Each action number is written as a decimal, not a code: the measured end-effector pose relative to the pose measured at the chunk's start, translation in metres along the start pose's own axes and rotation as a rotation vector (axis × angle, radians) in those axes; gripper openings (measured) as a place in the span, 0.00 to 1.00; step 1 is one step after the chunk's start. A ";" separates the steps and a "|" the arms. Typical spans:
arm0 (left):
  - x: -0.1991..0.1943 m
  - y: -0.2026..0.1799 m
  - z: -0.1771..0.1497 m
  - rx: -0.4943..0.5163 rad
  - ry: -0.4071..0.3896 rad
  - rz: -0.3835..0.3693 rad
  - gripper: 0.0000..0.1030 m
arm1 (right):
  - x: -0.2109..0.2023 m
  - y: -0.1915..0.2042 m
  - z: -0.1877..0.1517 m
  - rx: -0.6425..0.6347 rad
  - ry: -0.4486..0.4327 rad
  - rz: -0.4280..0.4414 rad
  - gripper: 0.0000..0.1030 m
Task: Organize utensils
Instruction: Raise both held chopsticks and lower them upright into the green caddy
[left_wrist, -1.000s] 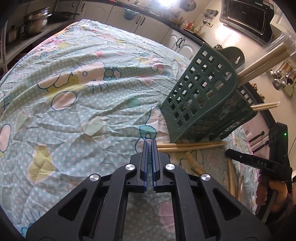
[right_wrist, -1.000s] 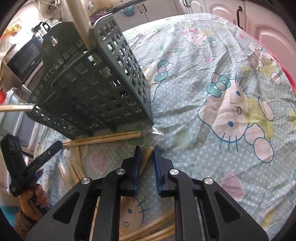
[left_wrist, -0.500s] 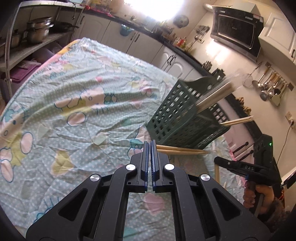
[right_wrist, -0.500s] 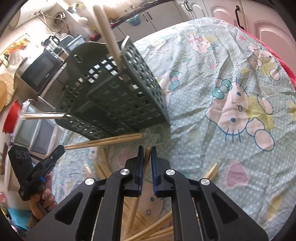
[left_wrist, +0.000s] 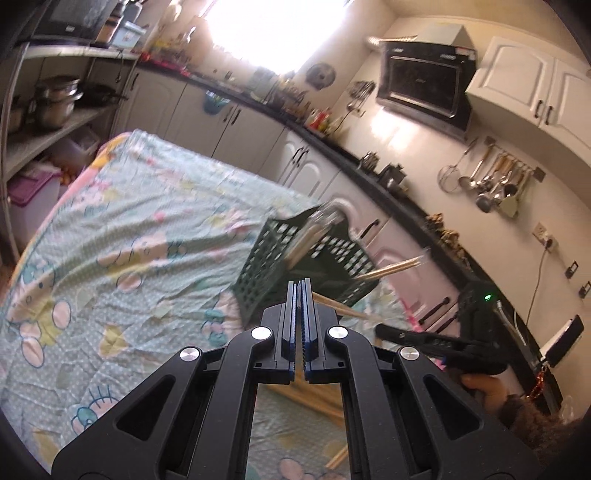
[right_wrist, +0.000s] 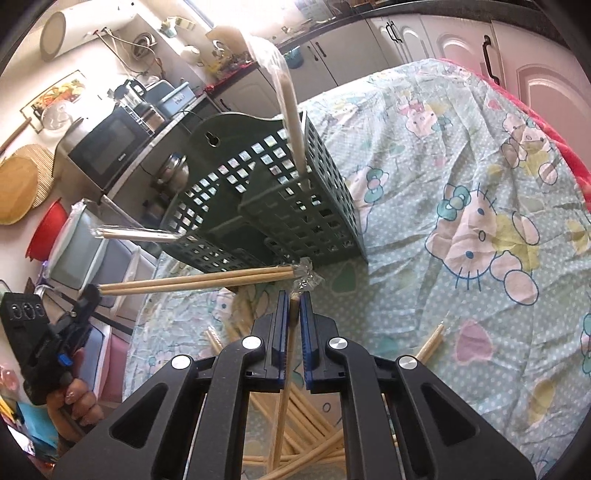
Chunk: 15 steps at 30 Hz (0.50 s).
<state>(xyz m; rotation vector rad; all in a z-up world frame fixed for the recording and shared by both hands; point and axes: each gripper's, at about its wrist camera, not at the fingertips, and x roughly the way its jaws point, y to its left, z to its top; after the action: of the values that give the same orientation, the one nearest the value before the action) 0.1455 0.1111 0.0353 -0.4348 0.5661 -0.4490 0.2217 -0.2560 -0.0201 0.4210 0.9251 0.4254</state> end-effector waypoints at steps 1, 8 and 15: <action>-0.004 -0.004 0.003 0.003 -0.008 -0.007 0.01 | -0.001 0.001 0.001 0.000 -0.002 0.004 0.06; -0.031 -0.031 0.023 0.010 -0.059 -0.086 0.01 | -0.018 0.006 0.005 -0.001 -0.029 0.048 0.06; -0.048 -0.060 0.042 0.067 -0.093 -0.112 0.01 | -0.038 0.020 0.016 -0.026 -0.083 0.092 0.06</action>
<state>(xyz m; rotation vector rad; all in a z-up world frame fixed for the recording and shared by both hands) 0.1179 0.0983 0.1170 -0.4228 0.4366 -0.5508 0.2113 -0.2618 0.0236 0.4555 0.8216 0.4995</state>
